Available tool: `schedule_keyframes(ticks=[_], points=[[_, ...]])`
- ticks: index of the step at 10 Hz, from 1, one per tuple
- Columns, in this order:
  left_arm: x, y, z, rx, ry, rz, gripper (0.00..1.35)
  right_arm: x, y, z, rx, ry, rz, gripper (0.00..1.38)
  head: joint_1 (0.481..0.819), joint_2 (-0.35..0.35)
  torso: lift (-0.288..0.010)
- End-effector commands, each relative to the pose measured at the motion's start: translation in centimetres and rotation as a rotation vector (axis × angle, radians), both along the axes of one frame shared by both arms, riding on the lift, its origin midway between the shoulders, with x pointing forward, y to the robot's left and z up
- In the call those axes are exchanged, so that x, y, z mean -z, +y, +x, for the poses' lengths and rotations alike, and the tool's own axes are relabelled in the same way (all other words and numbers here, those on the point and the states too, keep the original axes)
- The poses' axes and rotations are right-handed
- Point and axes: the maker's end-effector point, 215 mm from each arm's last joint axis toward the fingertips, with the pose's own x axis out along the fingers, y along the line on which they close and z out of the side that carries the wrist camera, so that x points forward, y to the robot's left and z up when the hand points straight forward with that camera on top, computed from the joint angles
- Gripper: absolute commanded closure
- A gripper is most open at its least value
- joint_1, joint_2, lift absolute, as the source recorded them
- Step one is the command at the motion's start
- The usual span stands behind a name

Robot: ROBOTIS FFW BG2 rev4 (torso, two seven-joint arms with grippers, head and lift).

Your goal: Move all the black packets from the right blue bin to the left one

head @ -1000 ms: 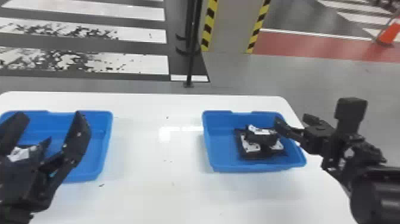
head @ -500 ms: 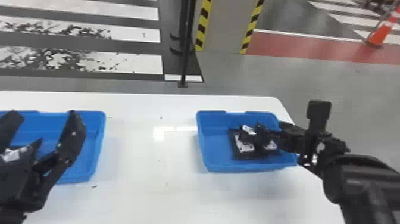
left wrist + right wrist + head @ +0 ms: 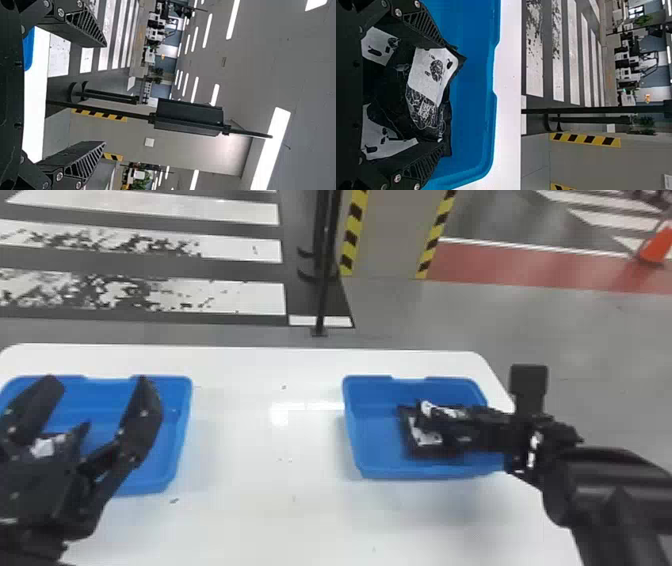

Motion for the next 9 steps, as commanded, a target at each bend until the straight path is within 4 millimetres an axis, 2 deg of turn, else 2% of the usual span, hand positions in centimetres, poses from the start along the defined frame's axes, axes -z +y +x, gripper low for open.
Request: schedule_keyframes(ticks=[1, 2, 3, 4, 5, 7, 9], points=[[0.1, 0.0, 0.0, 0.002, 0.002, 0.002, 0.17, 1.2, 0.0, 0.0, 0.001, 0.051, -0.020, 0.17, 0.695, -0.198, -0.140], [0.3, 0.0, 0.0, 0.002, 0.006, 0.002, 0.17, 2.0, 0.4, -0.2, -0.004, 0.077, -0.016, 0.20, 0.695, -0.201, -0.140], [0.2, 0.0, 0.0, 0.004, 0.004, 0.000, 0.17, 2.7, 0.6, -0.4, -0.006, 0.097, -0.008, 0.40, 0.695, -0.199, -0.140], [0.1, 0.1, 0.0, 0.002, 0.001, -0.001, 0.17, 2.8, 1.2, -0.4, -0.014, 0.098, 0.007, 0.76, 0.695, -0.196, -0.140], [0.1, 0.2, -0.1, -0.001, 0.002, -0.003, 0.17, 2.1, 1.9, -0.2, -0.029, 0.075, 0.011, 1.10, 0.695, -0.192, -0.140], [0.0, 0.1, 0.0, 0.000, -0.003, -0.001, 0.17, 0.9, 3.7, 0.3, -0.048, 0.020, 0.067, 1.14, 0.695, -0.176, -0.140], [-0.3, 0.2, -0.1, -0.001, -0.013, 0.000, 0.17, -2.0, 5.1, -0.1, -0.052, -0.071, 0.114, 1.14, 0.695, -0.154, -0.140]])
